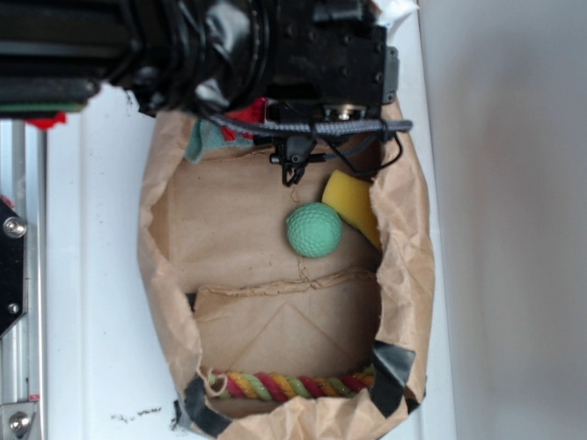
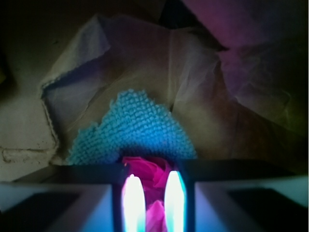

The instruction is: Grab the red paper.

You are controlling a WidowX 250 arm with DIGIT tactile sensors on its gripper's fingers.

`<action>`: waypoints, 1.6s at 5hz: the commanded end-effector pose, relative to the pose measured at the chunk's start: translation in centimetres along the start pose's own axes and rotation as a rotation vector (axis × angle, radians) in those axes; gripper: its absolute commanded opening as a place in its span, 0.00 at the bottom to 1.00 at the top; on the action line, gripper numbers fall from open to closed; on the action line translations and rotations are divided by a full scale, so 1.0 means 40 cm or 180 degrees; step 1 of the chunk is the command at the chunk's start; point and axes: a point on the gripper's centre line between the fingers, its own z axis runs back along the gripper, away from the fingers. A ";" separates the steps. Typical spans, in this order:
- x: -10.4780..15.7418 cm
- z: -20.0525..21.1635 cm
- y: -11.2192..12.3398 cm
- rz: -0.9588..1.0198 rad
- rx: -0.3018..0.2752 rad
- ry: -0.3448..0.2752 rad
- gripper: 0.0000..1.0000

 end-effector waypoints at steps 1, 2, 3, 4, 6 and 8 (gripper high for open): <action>0.016 0.093 0.048 0.0172 0.0010 -0.0278 0.00; 0.020 0.149 0.069 0.0301 -0.0255 -0.0190 0.00; 0.023 0.258 0.062 0.0390 -0.0720 -0.0337 0.00; 0.001 0.378 0.016 0.0185 -0.1203 -0.0508 0.00; -0.075 0.498 -0.048 -0.0173 -0.1547 -0.0859 0.00; -0.056 0.490 -0.112 -0.0196 -0.1204 -0.1044 0.00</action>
